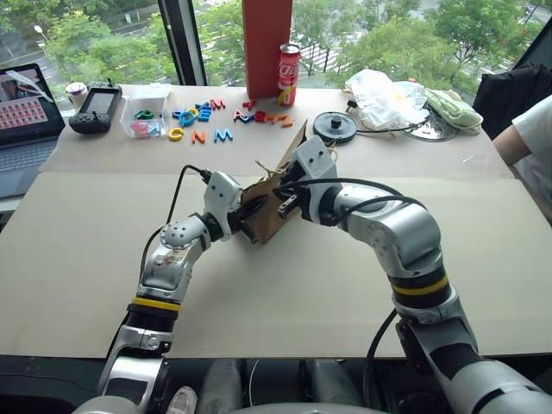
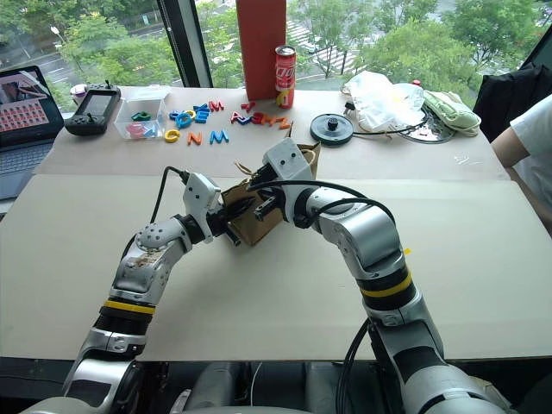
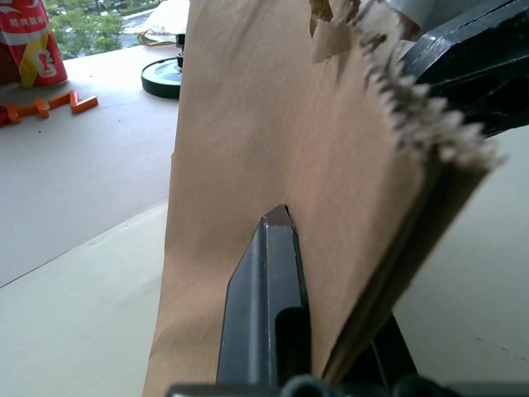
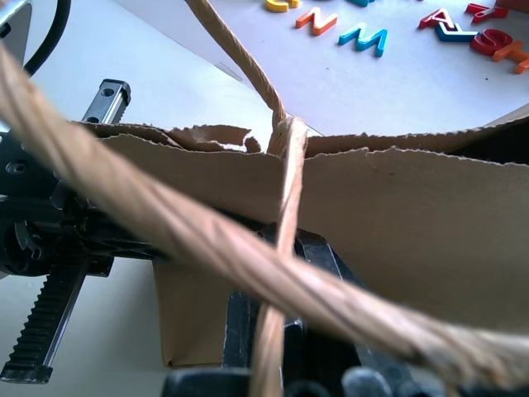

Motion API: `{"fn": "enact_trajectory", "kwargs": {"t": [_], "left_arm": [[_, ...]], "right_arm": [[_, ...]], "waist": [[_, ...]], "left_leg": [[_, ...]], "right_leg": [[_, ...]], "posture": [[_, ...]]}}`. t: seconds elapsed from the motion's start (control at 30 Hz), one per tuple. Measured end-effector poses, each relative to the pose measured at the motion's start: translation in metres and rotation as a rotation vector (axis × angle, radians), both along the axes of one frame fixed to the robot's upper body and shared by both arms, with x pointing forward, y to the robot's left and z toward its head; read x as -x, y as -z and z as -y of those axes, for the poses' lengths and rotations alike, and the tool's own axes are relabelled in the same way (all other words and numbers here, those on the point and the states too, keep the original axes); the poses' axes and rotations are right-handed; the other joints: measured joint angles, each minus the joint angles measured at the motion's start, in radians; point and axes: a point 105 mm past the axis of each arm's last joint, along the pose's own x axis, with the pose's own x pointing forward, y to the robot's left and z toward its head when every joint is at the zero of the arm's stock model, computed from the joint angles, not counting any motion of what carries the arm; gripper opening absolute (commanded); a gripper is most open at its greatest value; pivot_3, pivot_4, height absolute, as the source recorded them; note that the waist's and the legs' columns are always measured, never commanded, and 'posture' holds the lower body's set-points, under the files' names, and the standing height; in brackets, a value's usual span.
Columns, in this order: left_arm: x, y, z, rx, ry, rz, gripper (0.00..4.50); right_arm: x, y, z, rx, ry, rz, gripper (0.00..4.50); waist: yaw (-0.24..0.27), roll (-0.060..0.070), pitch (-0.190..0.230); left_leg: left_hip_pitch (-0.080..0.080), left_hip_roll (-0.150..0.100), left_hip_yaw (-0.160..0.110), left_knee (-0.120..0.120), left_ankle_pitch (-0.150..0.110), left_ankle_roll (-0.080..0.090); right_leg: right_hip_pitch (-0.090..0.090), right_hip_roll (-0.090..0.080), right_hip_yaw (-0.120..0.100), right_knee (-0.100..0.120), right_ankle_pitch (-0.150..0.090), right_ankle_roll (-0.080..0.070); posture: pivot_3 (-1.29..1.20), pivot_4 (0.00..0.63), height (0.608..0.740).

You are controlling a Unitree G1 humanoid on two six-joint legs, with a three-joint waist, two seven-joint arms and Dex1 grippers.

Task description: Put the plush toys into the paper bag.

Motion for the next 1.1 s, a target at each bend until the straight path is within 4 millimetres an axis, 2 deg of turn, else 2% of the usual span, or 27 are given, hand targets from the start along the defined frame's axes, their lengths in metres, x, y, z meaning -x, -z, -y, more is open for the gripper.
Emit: {"fn": "enact_trajectory", "kwargs": {"t": [0.37,0.67,0.73,0.8,0.87,0.97,1.1], "left_arm": [[-0.008,-0.001,0.003,0.025,-0.016,-0.017,0.01],[-0.015,-0.004,-0.004,0.055,-0.064,-0.023,0.01],[-0.014,-0.007,-0.005,0.074,-0.053,-0.019,0.01],[-0.013,-0.014,-0.014,0.093,-0.041,0.004,0.01],[-0.011,-0.021,-0.024,0.084,-0.011,0.027,0.01],[0.001,-0.037,-0.037,0.006,0.148,0.07,0.01],[0.017,-0.054,-0.045,-0.091,0.352,0.101,0.01]], "right_arm": [[0.008,-0.008,0.0,0.011,-0.042,0.042,0.0],[0.047,-0.019,0.017,-0.033,-0.143,0.092,0.0],[0.047,-0.021,0.04,-0.105,-0.104,0.067,0.0],[0.036,-0.021,0.086,-0.141,0.032,0.039,0.0],[0.031,-0.021,0.12,-0.121,0.13,0.032,0.0],[0.033,-0.028,0.142,-0.115,0.137,0.032,0.0],[0.034,-0.033,0.146,-0.095,0.095,0.054,0.0]], "waist": [[0.0,0.0,0.0],[0.001,0.0,0.0],[0.005,0.0,0.0],[0.01,0.0,0.0],[0.01,0.0,0.0],[0.0,0.0,0.0],[-0.004,0.0,0.0]], "left_leg": [[0.0,0.0,0.0,0.0,0.0,0.0],[0.0,0.0,-0.003,0.0,0.0,0.0],[0.0,0.0,-0.003,0.0,0.0,0.0],[0.0,-0.001,-0.002,0.0,0.0,0.0],[0.0,-0.001,-0.001,0.0,0.0,0.0],[0.001,0.0,0.0,-0.003,0.0,0.0],[0.003,0.0,0.0,-0.005,0.0,0.0]], "right_leg": [[0.0,0.0,0.0,0.0,0.0,0.0],[0.001,0.0,0.0,-0.001,0.0,0.0],[0.002,0.0,-0.001,-0.001,0.0,0.0],[0.002,-0.001,-0.001,-0.002,0.0,0.0],[0.001,-0.001,0.0,-0.002,0.0,0.0],[0.0,0.001,0.0,-0.003,0.0,-0.001],[0.0,0.002,0.001,-0.002,-0.001,-0.002]], "posture": [[0.0,0.15,0.739],[0.0,0.15,0.739],[0.0,0.15,0.739],[0.0,0.15,0.739],[0.0,0.15,0.739],[0.0,0.15,0.739],[0.0,0.15,0.739]]}}
